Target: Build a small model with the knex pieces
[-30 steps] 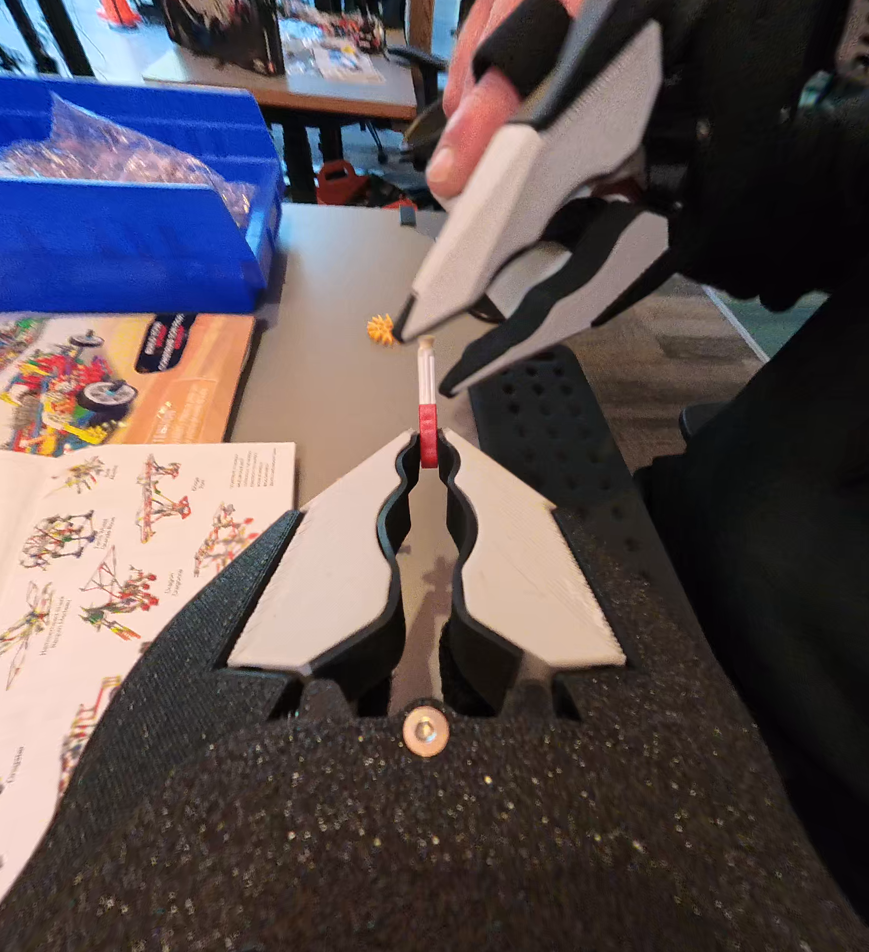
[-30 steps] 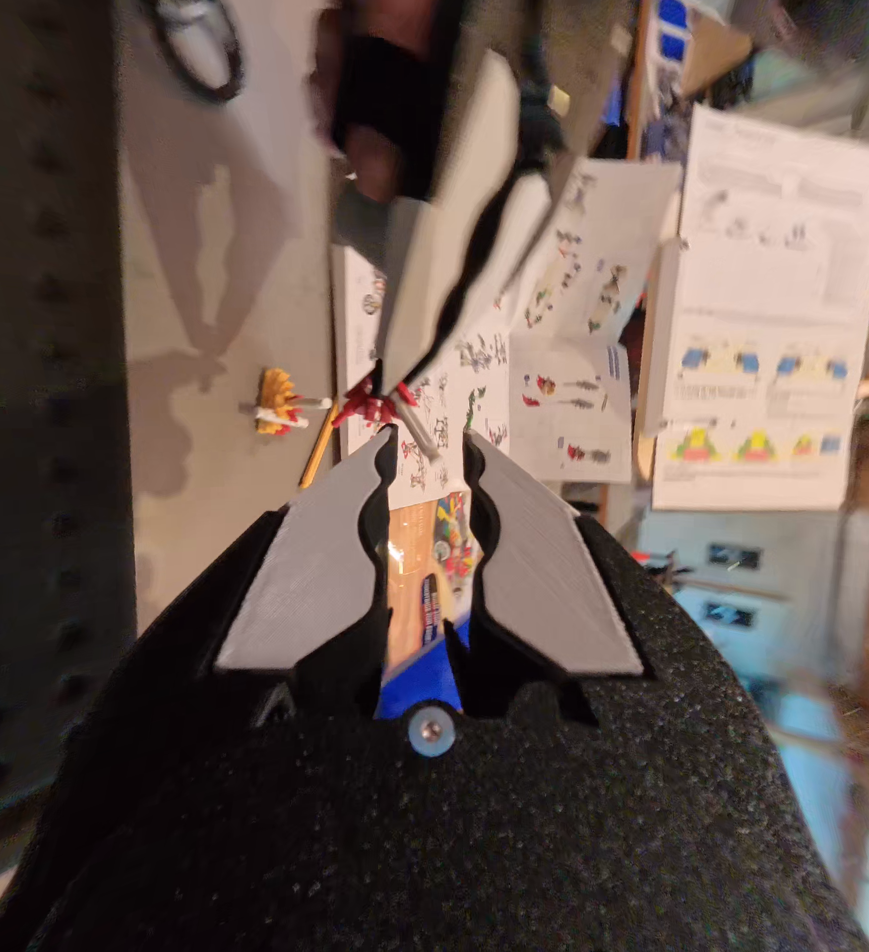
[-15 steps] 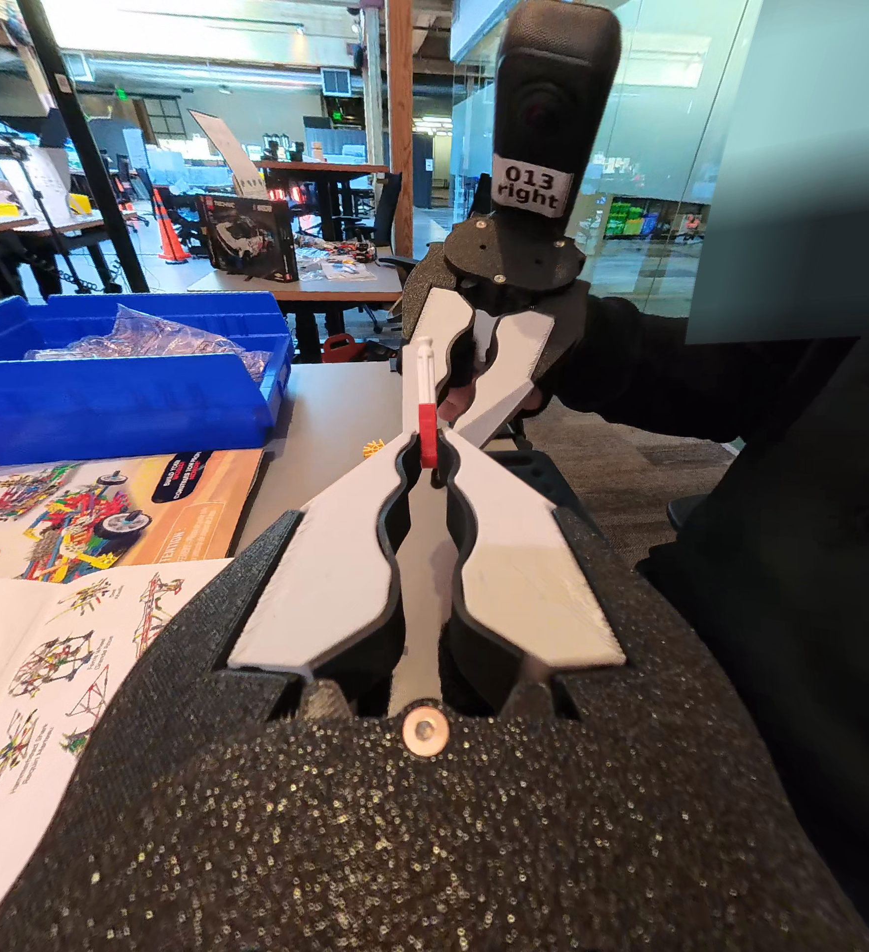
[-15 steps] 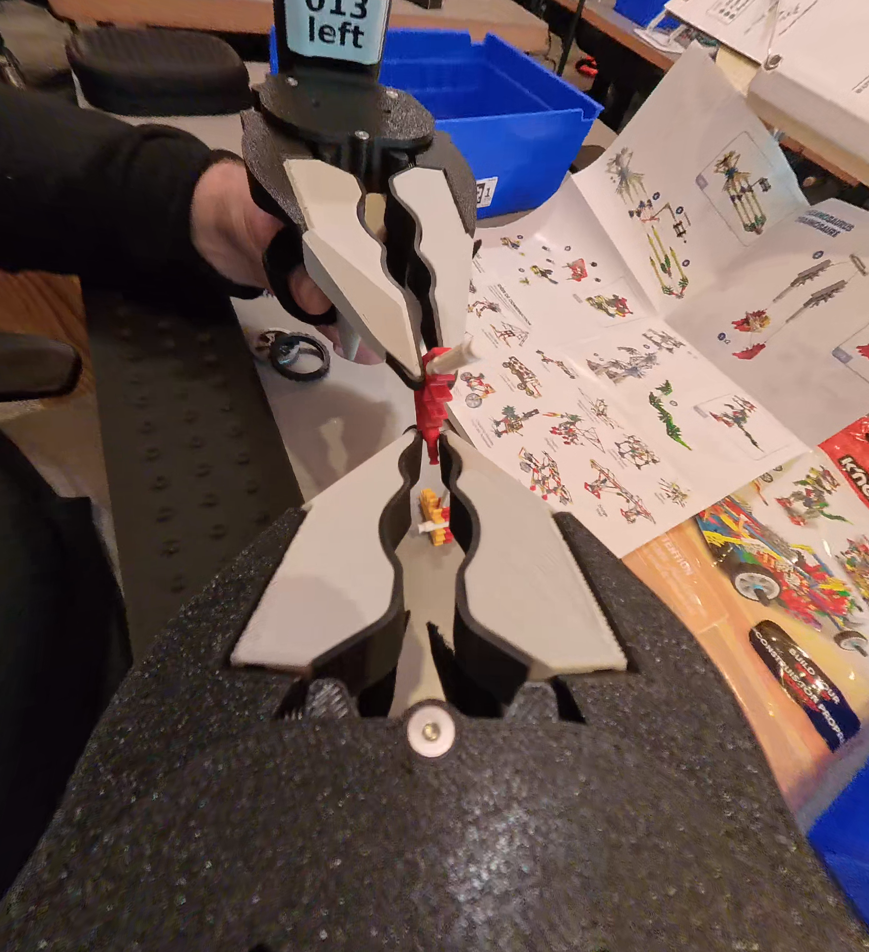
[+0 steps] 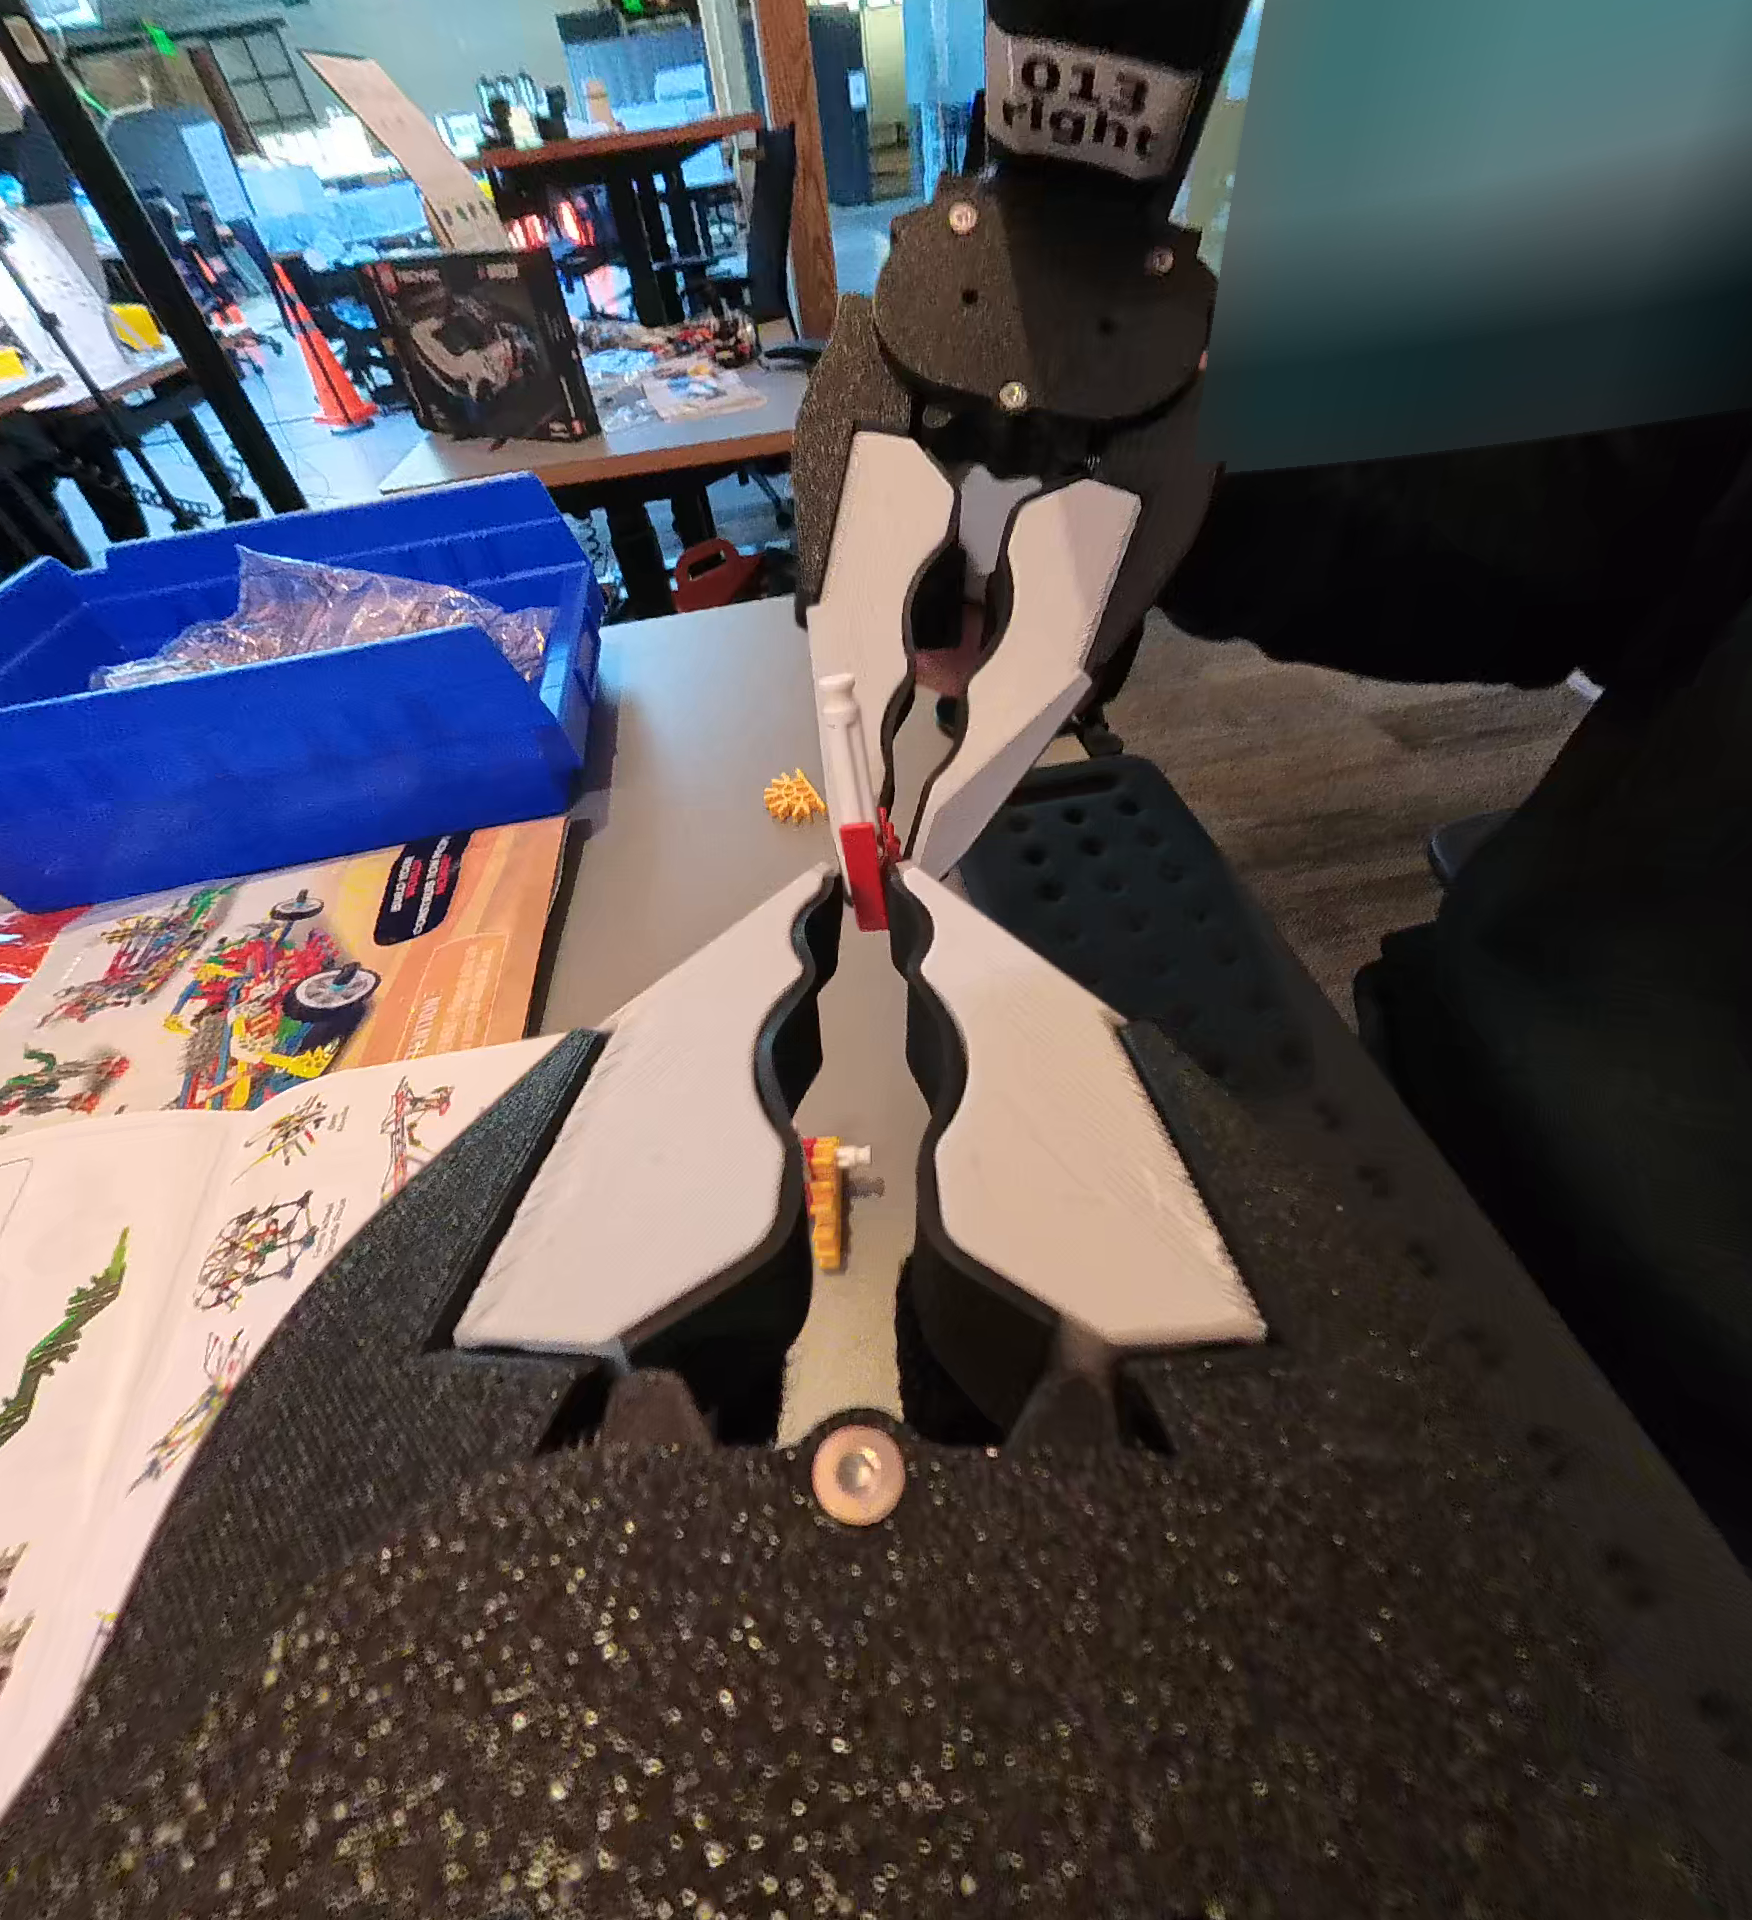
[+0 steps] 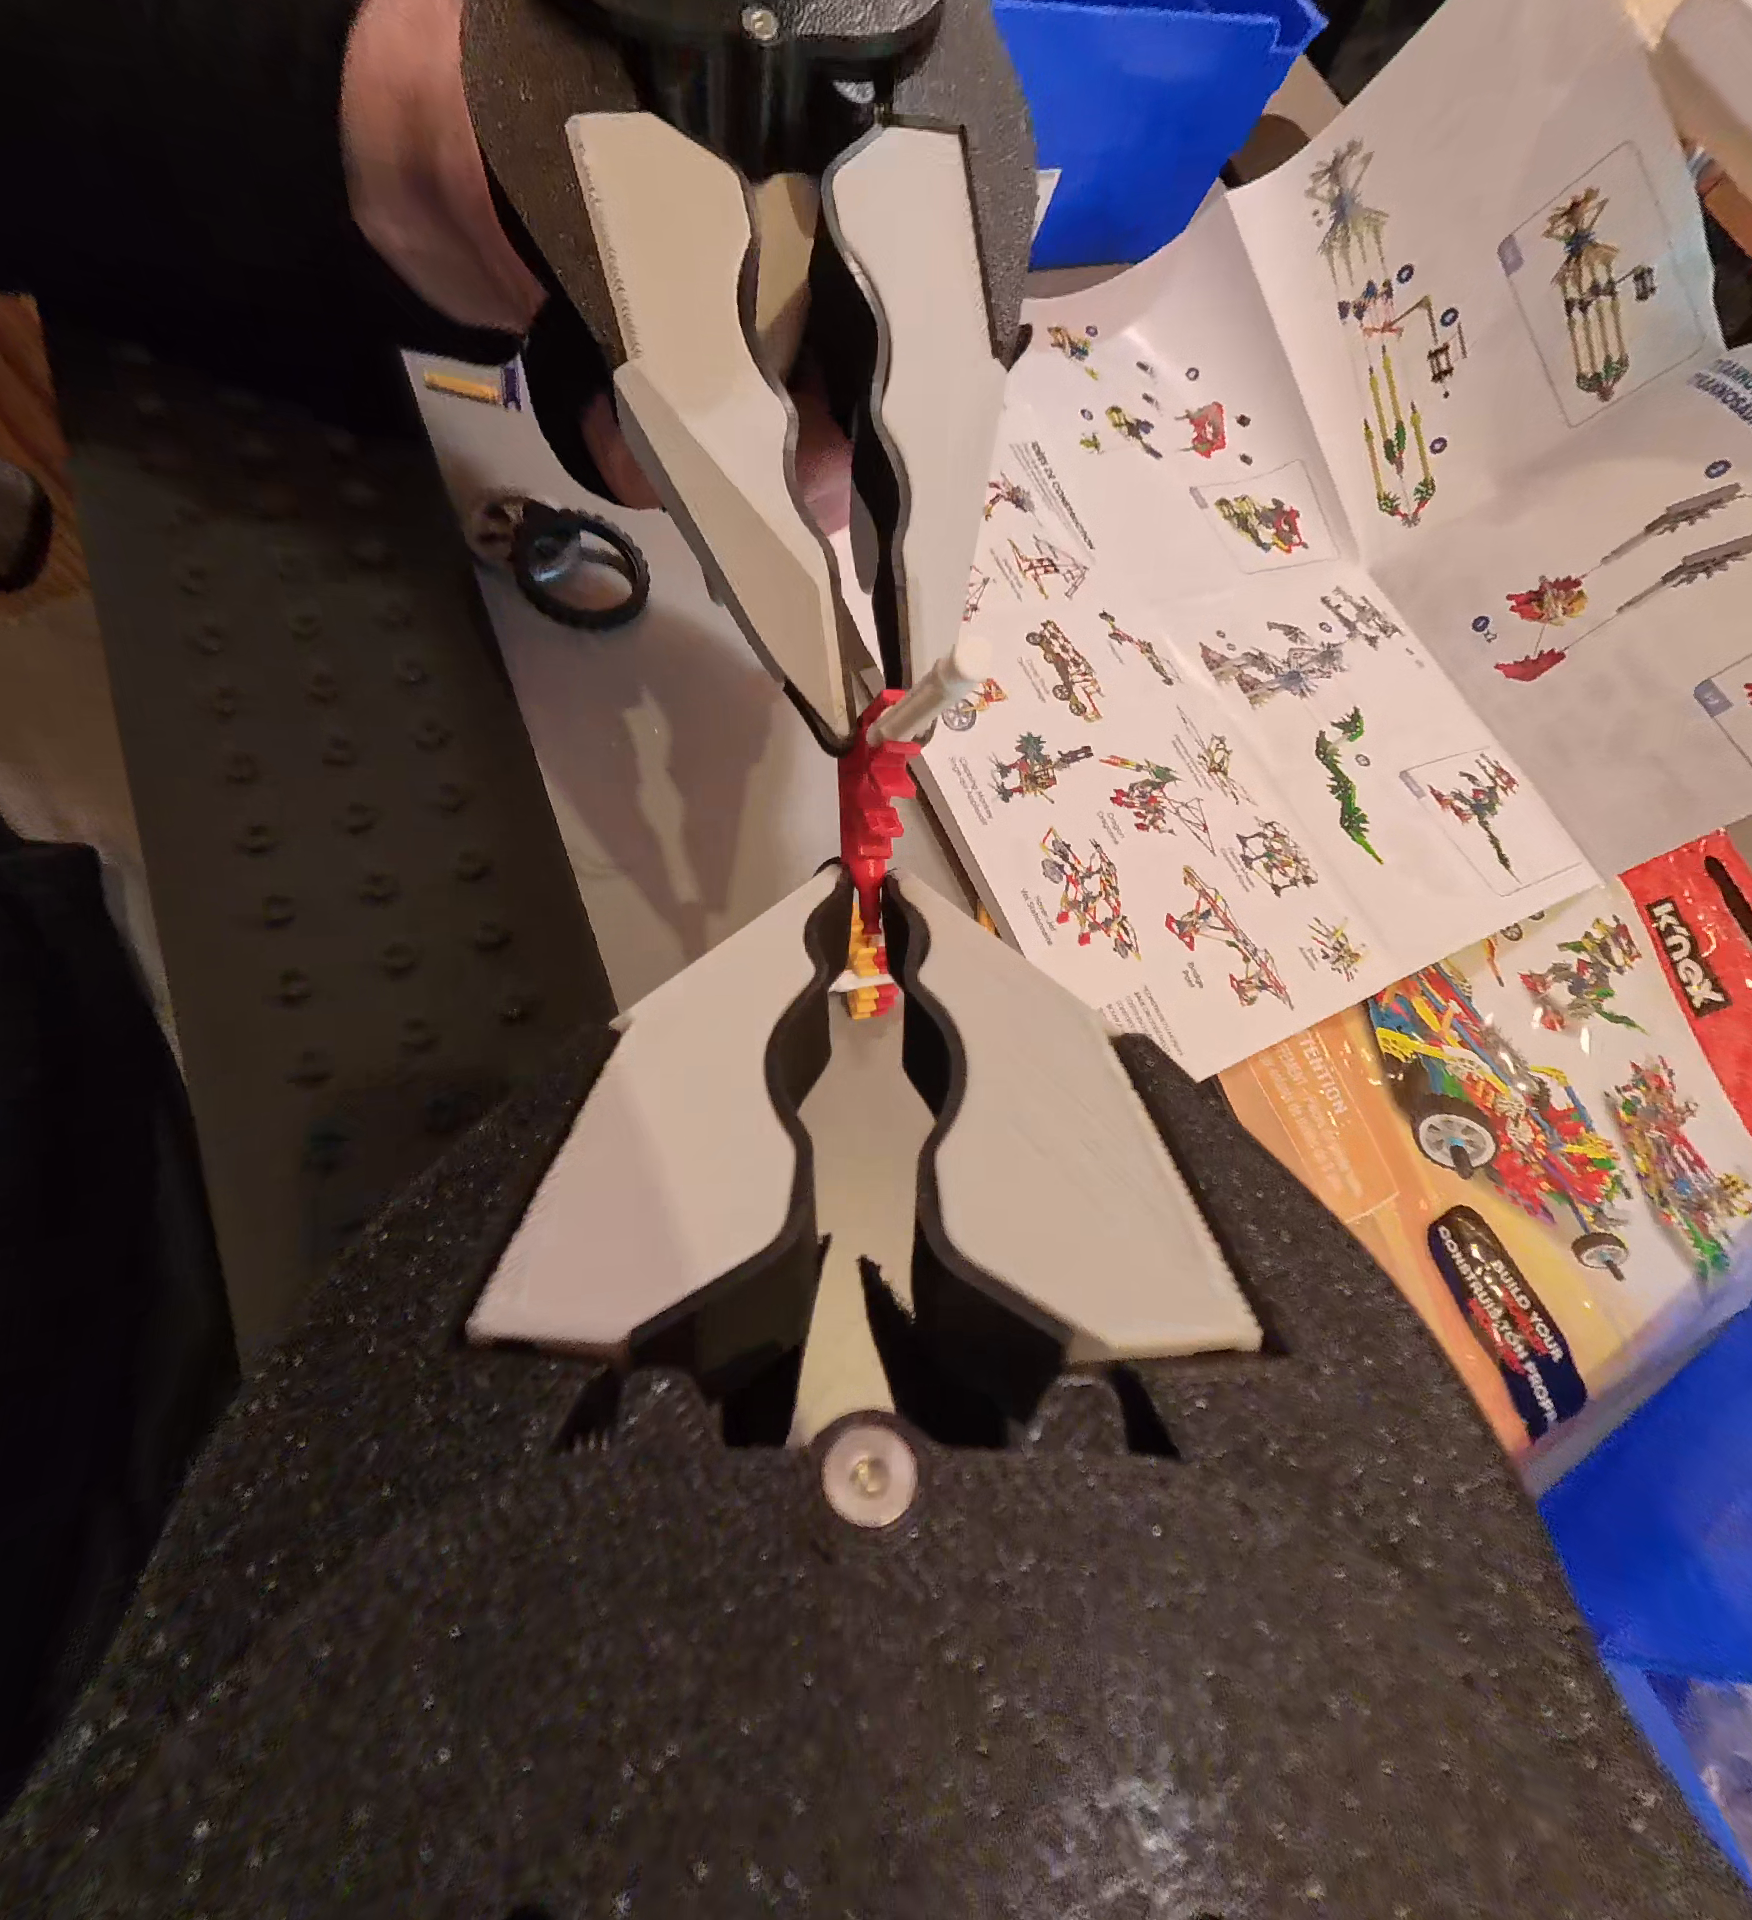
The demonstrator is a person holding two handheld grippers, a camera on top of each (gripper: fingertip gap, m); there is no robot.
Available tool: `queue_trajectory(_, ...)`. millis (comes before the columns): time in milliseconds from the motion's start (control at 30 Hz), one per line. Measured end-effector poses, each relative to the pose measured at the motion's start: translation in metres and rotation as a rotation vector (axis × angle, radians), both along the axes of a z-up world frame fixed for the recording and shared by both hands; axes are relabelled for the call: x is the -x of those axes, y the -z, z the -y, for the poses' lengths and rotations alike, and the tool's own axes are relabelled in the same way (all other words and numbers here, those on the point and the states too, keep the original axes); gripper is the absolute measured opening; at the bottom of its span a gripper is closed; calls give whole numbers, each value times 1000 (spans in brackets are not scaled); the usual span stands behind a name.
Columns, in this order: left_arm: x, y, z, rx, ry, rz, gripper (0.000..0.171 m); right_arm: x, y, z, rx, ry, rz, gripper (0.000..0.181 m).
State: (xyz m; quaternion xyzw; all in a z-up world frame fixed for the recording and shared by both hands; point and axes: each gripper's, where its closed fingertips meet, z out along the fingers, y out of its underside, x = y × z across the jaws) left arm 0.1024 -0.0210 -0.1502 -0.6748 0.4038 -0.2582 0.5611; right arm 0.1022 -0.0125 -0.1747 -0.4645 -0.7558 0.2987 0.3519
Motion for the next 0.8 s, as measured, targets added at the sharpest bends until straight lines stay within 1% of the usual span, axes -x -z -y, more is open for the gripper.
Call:
queue_trajectory(200, -4, 15, 1, -10, 4, -114, 6, -3, 11, -1, -94, -22, 93, 5)
queue_trajectory(300, -5, 20, 2, -7, 14, -160, 4, -3, 14, -1, -107, -29, 113, 5)
queue_trajectory(600, -4, 31, 7, 23, 52, -208, 3, -4, 24, 5, -52, -46, 121, 5)
queue_trajectory(800, -6, 43, 11, 41, 73, -281, 3, -8, 33, 8, -27, -61, 145, 5)
